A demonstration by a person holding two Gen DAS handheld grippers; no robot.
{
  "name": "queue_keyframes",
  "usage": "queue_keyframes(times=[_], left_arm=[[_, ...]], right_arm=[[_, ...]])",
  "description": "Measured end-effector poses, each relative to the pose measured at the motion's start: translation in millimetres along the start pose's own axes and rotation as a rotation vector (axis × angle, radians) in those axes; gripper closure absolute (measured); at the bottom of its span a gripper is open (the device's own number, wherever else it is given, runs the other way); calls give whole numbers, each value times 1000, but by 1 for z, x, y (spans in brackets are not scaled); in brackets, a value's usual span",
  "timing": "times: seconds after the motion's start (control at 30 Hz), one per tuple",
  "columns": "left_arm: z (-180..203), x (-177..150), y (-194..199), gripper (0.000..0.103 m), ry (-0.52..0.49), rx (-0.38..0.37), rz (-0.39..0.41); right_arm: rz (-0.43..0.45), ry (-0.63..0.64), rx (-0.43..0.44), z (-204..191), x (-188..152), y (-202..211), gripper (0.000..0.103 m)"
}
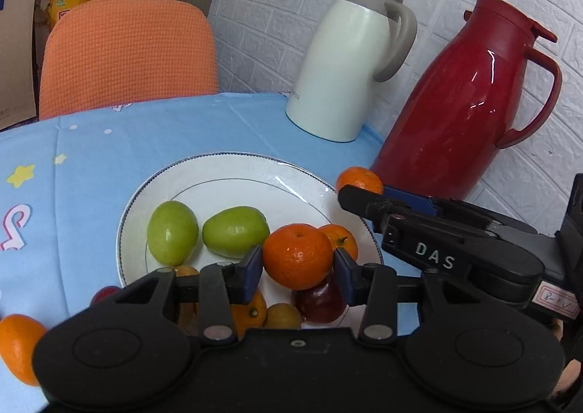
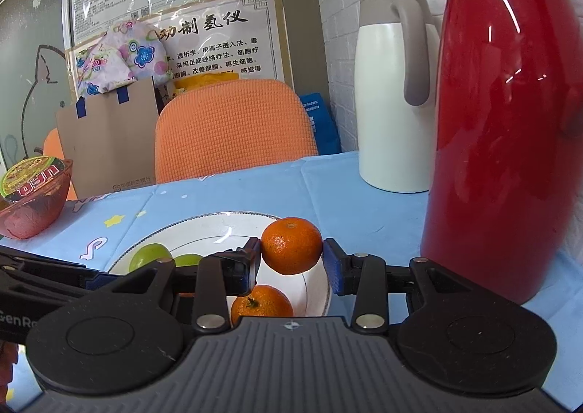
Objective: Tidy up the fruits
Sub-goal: 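Carry the tangerine over the white plate and lower it onto the fruit, then open both tools and withdraw them from the plate toward the loose fruit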
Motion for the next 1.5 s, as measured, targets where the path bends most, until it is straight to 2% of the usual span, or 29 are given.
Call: queue_keyframes(times=[0.23, 0.33, 0.4, 0.47, 0.5, 0.6, 0.73, 0.83, 0.97, 1.13, 1.3, 1.33, 1.43, 1.5], left_arm=[[0, -4, 2, 39, -13, -19, 7], [-2, -6, 4, 34, -11, -32, 13], [-4, -7, 6, 24, 6, -56, 14], [-4, -7, 8, 18, 10, -69, 12], [-3, -8, 10, 11, 8, -71, 13], [-1, -11, 19, 1, 14, -70, 25], [0, -14, 35, 0, 46, -70, 46], [-1, -17, 47, 0, 89, -27, 72], [-8, -24, 63, 0, 128, -23, 113], [-23, -33, 72, 0, 171, 66, 120], [-34, -35, 76, 0, 214, 85, 115], [-35, -36, 76, 0, 217, 87, 116], [-37, -37, 79, 0, 224, 89, 117], [-36, -38, 84, 0, 227, 95, 123]], right_arm=[[-25, 3, 11, 0, -2, -10, 38], [-31, -1, 16, 0, -3, -11, 38], [-38, -8, 22, 1, -2, -12, 38], [-40, -8, 23, 1, -2, -13, 37], [-41, -6, 24, 1, -1, -14, 37], [-41, -11, 29, 0, -1, -14, 37], [-33, -28, 29, 1, 0, -14, 37], [-31, -31, 22, 0, 1, -14, 37], [-49, -29, 37, -4, -1, -16, 37], [-70, -6, 55, -14, -2, -21, 37], [-78, 6, 46, -19, -2, -23, 35], [-78, 8, 44, -19, -2, -23, 34], [-75, 13, 35, -21, -1, -20, 20], [-53, 18, 36, -23, 2, -13, 3]])
Point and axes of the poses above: each gripper's, at about its wrist camera, not at the fingertips, and y roughly against the way its jaws point, z to its right, x to its top, the point moved 1 cm from there along -y, roughly the way its jaws point, and after that the axes turned 1 degree about y, right-handed, at the moved point
